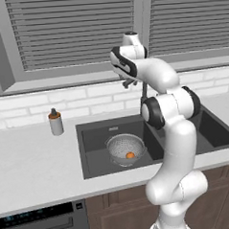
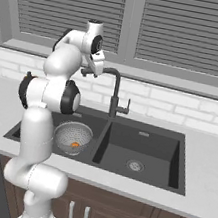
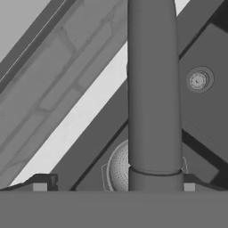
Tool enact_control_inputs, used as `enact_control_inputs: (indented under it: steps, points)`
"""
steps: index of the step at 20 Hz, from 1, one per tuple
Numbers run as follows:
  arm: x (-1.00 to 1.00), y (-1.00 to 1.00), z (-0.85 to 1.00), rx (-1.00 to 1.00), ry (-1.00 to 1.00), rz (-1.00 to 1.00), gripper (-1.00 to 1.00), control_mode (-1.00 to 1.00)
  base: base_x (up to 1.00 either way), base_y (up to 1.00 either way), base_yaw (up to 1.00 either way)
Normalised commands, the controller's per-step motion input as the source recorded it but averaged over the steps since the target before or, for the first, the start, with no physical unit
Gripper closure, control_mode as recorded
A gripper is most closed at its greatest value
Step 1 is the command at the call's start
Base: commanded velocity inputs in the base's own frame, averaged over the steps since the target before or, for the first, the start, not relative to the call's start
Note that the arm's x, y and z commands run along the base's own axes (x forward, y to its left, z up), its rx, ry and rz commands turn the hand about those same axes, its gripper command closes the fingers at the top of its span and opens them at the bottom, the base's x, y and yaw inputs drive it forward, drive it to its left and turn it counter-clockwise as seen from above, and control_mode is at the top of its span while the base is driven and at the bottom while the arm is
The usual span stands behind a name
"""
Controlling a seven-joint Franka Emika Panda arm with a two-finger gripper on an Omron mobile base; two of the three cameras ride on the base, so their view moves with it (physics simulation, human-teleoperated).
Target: Put the colander in the sink, put the tangerine in the colander, and turn on the sink faucet and pour water over the colander.
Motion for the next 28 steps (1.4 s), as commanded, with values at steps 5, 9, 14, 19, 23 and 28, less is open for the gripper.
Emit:
enact_control_inputs:
  steps: [5, 9, 14, 19, 23, 28]
  points:
    - [0.17, 0.10, -0.31, 0.00, 0.00, -0.05, -1.00, -1.00, 0.00, 0.00, 0.00]
    - [0.08, 0.08, -0.32, 0.00, 0.00, -0.05, -1.00, -1.00, 0.00, 0.00, 0.00]
    - [0.00, 0.04, -0.34, 0.00, 0.00, -0.04, -1.00, -1.00, 0.00, 0.00, 0.00]
    - [-0.26, -0.01, -0.13, 0.03, 0.00, -0.01, -1.00, -1.00, 0.00, 0.00, 0.00]
    - [-0.24, -0.07, 0.24, 0.07, 0.00, -0.01, -1.00, -1.00, 0.00, 0.00, 0.00]
    - [-0.30, -0.02, 0.56, 0.17, 0.00, 0.00, -1.00, -1.00, 0.00, 0.00, 0.00]
